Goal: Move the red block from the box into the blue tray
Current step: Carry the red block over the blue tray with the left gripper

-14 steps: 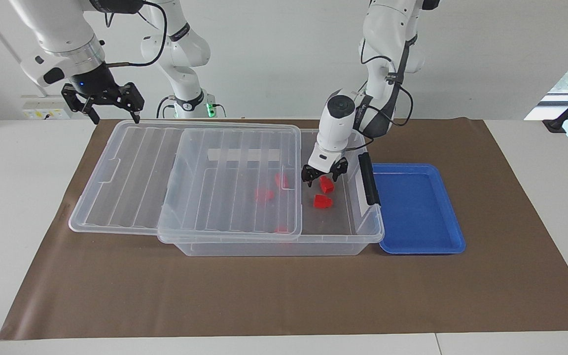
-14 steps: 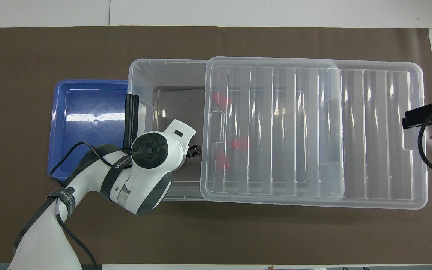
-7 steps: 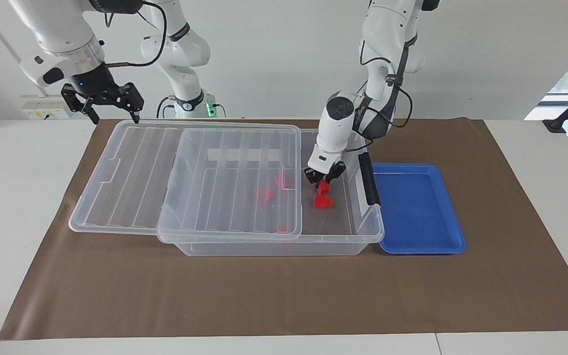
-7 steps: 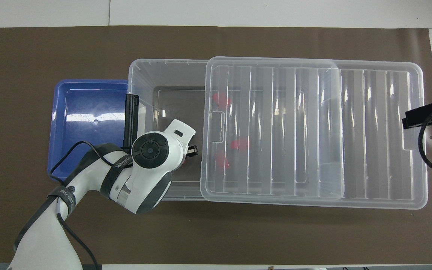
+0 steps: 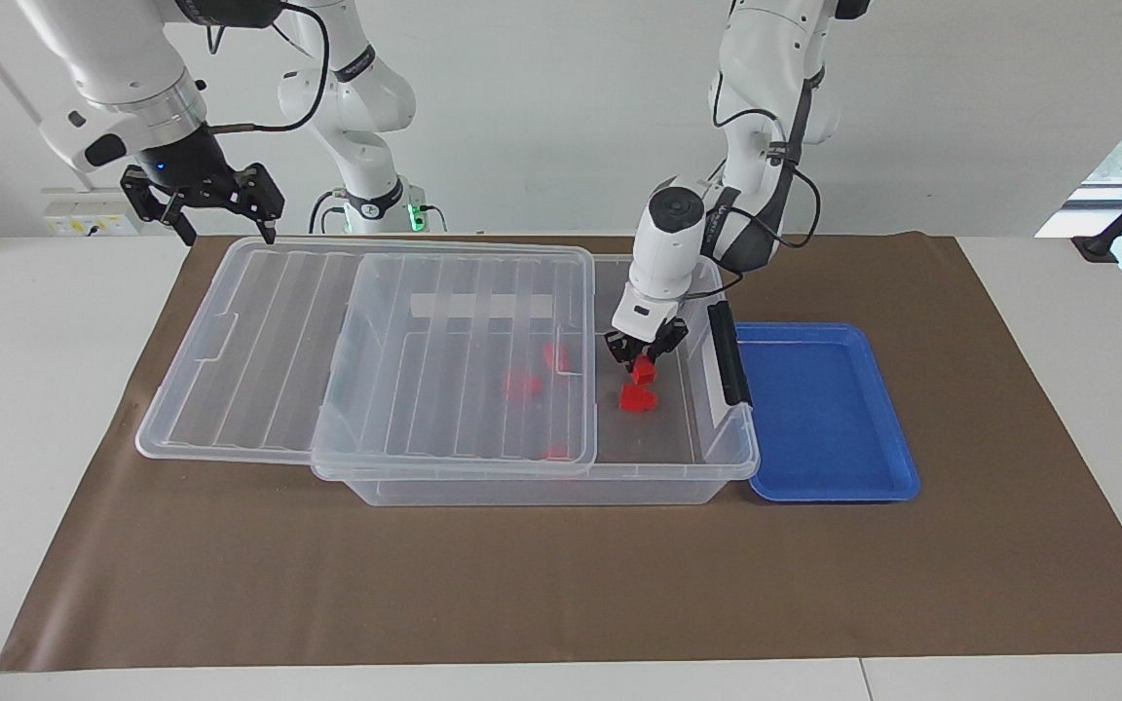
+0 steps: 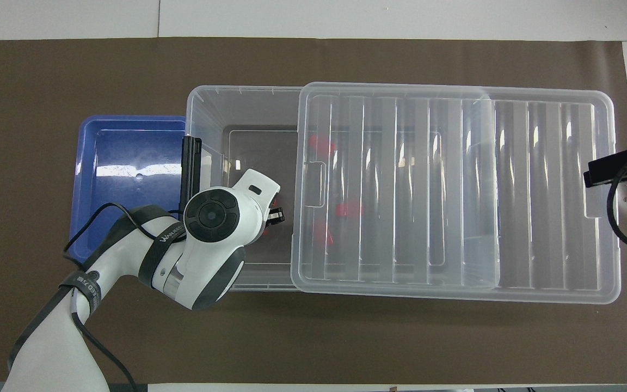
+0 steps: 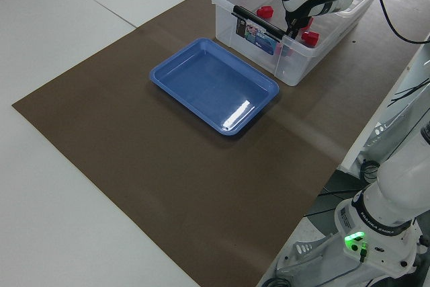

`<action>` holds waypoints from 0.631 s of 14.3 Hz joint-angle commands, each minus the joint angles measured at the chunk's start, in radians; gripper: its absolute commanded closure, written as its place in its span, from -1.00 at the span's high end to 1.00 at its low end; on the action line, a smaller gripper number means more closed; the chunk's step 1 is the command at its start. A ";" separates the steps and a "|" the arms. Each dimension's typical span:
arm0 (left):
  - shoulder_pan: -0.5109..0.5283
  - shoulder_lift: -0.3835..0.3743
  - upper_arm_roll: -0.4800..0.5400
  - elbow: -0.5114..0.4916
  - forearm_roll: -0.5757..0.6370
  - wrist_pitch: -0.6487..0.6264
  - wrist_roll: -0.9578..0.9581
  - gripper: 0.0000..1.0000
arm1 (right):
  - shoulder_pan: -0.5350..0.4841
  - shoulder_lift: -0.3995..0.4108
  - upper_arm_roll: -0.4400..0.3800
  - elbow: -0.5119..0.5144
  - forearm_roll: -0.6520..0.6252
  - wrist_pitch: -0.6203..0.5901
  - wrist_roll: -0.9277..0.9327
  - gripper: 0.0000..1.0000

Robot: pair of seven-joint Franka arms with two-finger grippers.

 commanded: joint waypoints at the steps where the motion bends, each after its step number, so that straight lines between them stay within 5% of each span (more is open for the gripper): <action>1: -0.001 -0.082 0.008 0.001 0.024 -0.075 -0.004 -1.00 | -0.008 0.002 0.005 0.001 0.001 0.007 0.001 1.00; 9: 0.063 -0.256 0.010 0.065 0.026 -0.331 0.169 -1.00 | -0.010 0.002 0.003 0.001 0.001 0.007 0.001 1.00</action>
